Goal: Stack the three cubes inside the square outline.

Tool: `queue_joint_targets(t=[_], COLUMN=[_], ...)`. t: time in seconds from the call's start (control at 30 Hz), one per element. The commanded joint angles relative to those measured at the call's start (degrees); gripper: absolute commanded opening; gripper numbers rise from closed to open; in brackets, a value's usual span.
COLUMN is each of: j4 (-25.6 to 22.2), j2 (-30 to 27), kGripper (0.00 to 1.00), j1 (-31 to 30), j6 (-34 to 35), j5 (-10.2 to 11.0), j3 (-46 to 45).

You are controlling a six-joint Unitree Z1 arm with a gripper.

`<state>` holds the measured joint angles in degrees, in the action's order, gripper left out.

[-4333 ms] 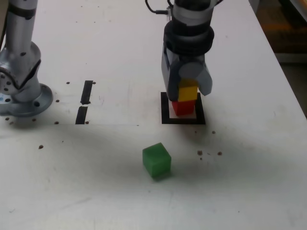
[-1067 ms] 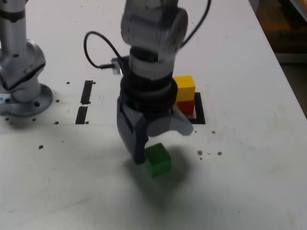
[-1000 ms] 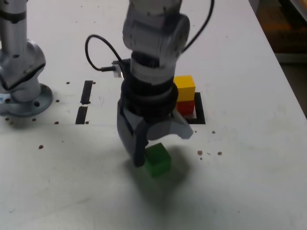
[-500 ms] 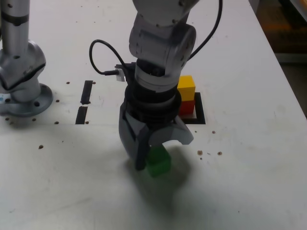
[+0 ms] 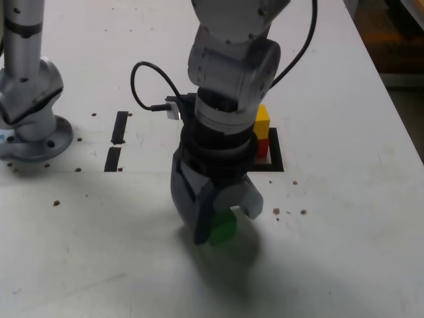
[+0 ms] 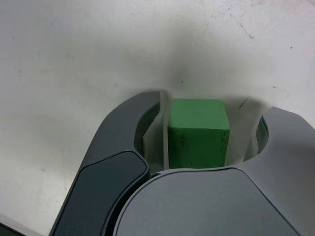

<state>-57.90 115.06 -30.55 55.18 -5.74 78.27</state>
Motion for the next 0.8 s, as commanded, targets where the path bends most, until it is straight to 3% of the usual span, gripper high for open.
queue_joint_targets(t=[0.0, 0.4, 0.6, 0.77], j4=[0.64, 1.80, 0.35, -4.61], j2=[0.43, 1.23, 0.71, -0.39], kGripper=[0.67, 0.46, 0.32, 0.24], j1=[-0.12, -0.12, -0.12, -0.04], j6=[0.07, 0.10, 0.12, 0.11], j5=[-0.18, -2.24, -1.16, -0.07], j3=[0.16, -1.22, -0.25, 2.38])
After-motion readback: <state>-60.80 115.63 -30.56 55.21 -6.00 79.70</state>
